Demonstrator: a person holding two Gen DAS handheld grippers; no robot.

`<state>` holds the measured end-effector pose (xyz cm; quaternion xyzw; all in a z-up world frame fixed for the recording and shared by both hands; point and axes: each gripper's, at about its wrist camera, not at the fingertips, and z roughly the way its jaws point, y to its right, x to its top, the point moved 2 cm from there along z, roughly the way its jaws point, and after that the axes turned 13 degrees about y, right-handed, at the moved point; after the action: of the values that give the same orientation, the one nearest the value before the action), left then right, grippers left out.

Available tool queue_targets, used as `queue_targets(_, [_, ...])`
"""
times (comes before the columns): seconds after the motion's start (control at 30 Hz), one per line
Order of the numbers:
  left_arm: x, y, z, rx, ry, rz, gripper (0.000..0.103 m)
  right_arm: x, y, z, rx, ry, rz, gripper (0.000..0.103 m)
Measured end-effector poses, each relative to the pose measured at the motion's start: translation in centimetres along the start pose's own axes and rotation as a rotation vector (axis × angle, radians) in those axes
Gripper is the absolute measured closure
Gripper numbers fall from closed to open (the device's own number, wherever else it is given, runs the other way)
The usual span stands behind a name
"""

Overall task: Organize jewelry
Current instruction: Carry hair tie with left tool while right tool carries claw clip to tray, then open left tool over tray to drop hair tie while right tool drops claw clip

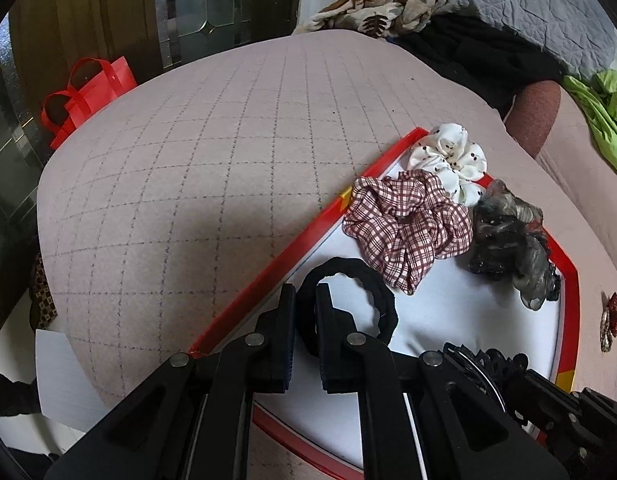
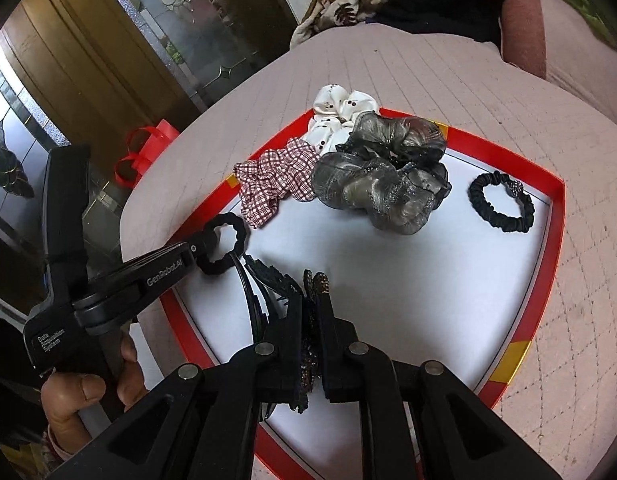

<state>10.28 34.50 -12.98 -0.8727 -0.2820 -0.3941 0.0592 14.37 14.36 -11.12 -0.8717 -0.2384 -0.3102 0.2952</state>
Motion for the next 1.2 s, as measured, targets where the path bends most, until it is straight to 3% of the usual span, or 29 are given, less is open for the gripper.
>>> queue_targets(0.13, [0.0,0.1,-0.3,-0.017,0.013,-0.010,0.092,0.0,0.1,-0.6,-0.012,0.009,-0.019,0.087])
queue_targets(0.2, [-0.1,0.2,-0.6,-0.029,0.021,-0.012,0.083,0.1,-0.3,-0.7,-0.012,0.019,-0.022,0.068])
queue_targets(0.27, [0.1,0.3,-1.2,-0.037,0.045,-0.016,0.074,0.2,-0.4,-1.2,-0.014,0.035,-0.024,0.059])
queue_targets(0.6, [0.4,1.2,-3.8,-0.040,0.123,-0.012,0.068,-0.5,1.5,-6.8,-0.064,0.106,-0.010,0.055])
queue_targets(0.87, [-1.4,3.9,-6.6,-0.033,0.154,0.047,0.067,-4.0,6.1,-12.9,-0.147,0.150,0.024,0.053])
queue_targets(1.1, [-3.6,8.7,-10.7,-0.110,0.128,0.114,0.066,-6.5,11.1,-17.2,-0.287,0.201,0.073,0.052])
queue_targets(1.2, [-3.7,10.9,-12.7,-0.144,0.138,0.142,0.062,-6.6,13.1,-19.0,-0.292,0.235,0.147,0.052])
